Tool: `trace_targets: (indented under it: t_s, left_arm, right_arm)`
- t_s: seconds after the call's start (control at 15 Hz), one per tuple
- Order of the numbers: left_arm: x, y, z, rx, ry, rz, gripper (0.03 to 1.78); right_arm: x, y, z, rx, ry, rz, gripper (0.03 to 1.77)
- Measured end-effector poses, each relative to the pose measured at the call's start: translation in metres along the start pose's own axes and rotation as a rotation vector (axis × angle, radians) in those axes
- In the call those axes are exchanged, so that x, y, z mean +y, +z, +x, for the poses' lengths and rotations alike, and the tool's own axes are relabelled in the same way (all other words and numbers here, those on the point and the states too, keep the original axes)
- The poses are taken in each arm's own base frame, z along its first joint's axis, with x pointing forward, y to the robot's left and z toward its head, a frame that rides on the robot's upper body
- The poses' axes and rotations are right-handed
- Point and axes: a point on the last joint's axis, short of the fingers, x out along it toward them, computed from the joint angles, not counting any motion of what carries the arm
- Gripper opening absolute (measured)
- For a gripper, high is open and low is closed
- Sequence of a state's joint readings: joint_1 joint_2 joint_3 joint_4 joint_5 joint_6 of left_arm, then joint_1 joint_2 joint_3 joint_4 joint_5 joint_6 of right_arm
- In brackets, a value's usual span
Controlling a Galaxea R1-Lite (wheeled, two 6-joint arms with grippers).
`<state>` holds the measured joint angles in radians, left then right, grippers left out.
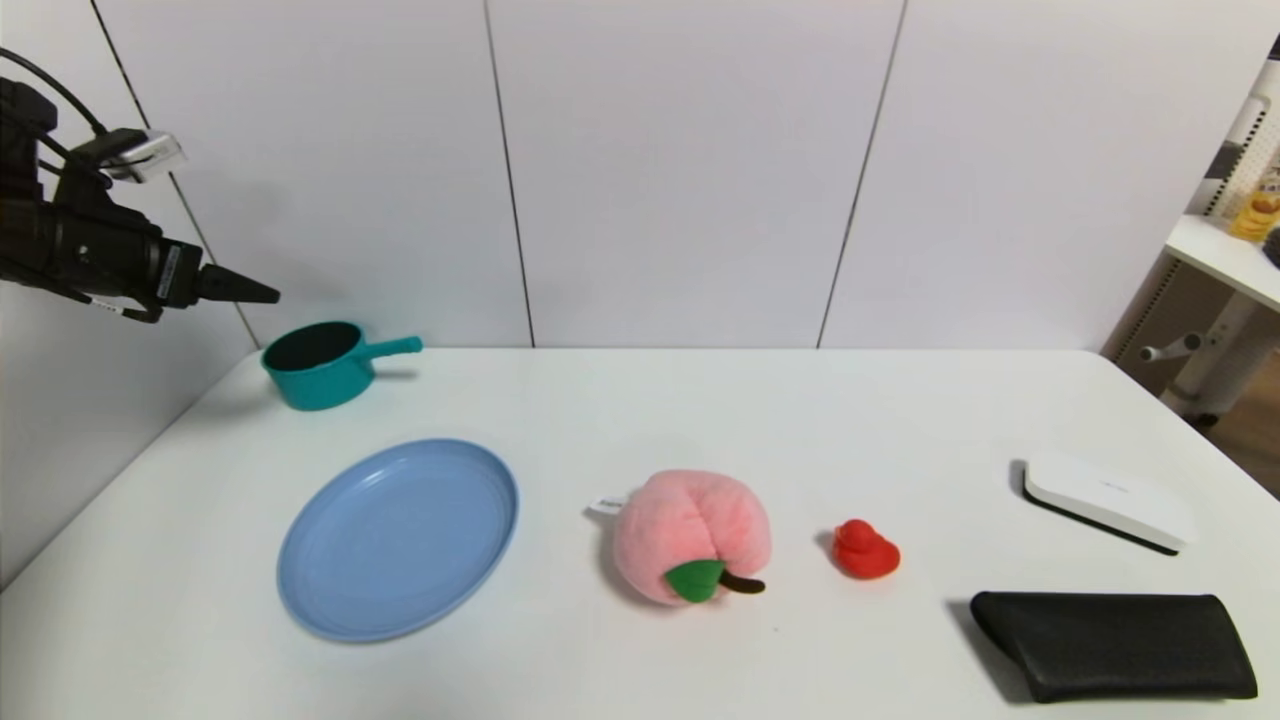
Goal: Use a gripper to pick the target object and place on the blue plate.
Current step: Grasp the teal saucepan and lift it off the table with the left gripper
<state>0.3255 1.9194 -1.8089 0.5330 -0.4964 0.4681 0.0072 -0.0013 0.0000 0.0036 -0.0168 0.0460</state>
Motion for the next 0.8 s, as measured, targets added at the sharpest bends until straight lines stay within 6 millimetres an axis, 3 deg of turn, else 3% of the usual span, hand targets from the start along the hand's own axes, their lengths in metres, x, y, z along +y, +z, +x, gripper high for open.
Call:
trace_targets:
  t_s: [0.47, 0.8]
  left_arm:
    - [0.017, -0.026, 0.065, 0.03, -0.146, 0.201, 1.69]
    - [0.015, -0.039, 0.105, 0.066, -0.205, 0.235, 1.69]
  right_arm:
    - [0.0, 0.0, 0.0, 0.0, 0.0, 0.0, 1.7]
    - [0.0, 0.0, 0.0, 0.0, 0.0, 0.0, 1.7]
